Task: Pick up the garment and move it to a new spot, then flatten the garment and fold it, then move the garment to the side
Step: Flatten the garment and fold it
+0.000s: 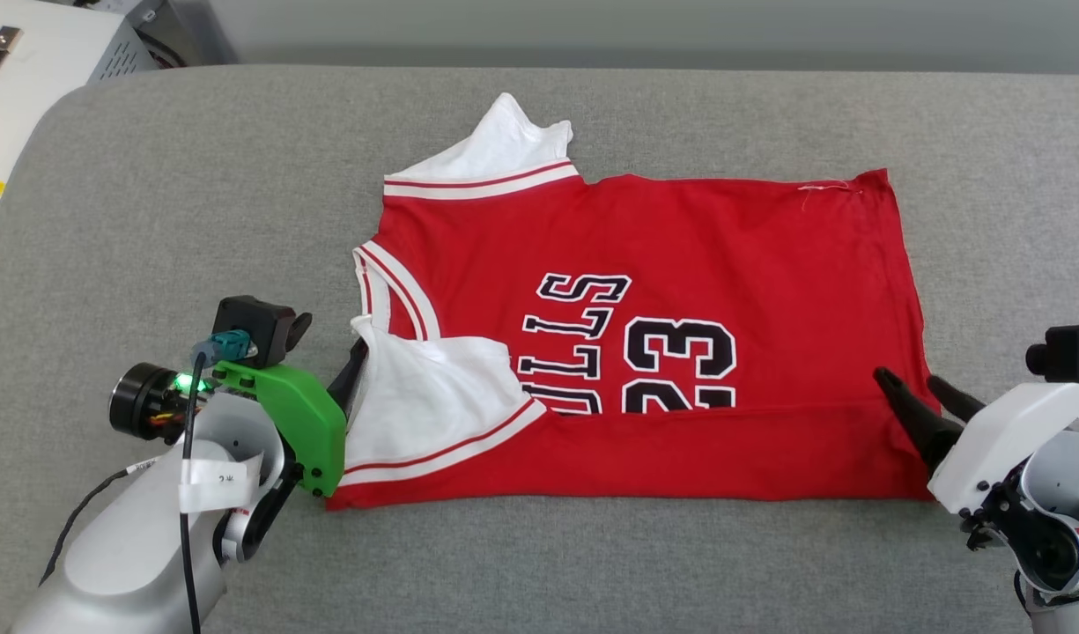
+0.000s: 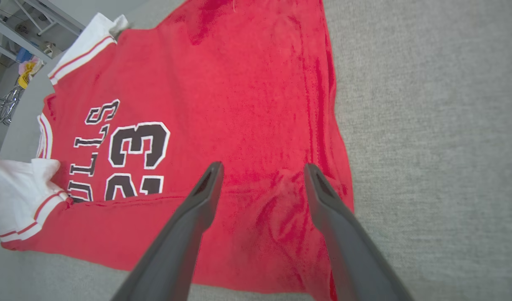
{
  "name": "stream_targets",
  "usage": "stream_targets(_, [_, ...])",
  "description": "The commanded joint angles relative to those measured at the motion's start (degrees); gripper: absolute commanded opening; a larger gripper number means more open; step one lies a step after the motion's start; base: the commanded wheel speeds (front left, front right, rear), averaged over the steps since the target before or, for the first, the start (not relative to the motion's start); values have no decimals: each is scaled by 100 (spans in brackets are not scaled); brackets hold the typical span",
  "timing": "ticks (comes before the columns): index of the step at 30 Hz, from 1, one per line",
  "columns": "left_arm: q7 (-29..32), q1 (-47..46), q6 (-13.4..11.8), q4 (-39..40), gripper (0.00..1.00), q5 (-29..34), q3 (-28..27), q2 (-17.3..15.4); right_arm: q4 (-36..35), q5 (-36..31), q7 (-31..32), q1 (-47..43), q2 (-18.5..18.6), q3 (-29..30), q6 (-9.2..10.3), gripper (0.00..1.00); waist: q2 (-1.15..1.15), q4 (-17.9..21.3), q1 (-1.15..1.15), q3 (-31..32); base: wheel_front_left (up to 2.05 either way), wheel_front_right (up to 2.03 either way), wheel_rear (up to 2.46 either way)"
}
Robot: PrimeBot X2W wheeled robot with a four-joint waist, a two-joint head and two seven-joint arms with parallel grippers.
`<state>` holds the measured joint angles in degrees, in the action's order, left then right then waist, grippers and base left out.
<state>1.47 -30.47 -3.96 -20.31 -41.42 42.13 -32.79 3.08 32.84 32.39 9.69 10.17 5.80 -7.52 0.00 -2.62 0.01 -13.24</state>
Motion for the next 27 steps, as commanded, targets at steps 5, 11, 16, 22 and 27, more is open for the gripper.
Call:
stream_targets(5, [-97,111,-308,223,100,-57,-107,3,-341,-154,-596,-101,371,-366,3,100,0,-5,-1,421,0,0,0])
stream_targets(11, [-7,716,-746,827,100,-428,-302,-15,-561,-511,-848,-500,634,-610,3,100,0,6,-1,737,0,0,0])
stream_targets(16, [160,1309,-1135,1447,100,-692,-401,-135,-786,-723,-649,-877,628,-535,3,100,0,28,-1,844,0,0,0])
stream_targets(22, [439,1947,-1550,2063,100,-914,-416,-337,-1071,-955,-303,-1199,454,-388,3,100,0,99,-1,799,0,0,0])
stream_targets(27, [785,2201,-1764,2242,100,-968,-305,-514,-1226,-1193,130,-1357,251,-209,3,100,0,162,-1,670,0,0,0])
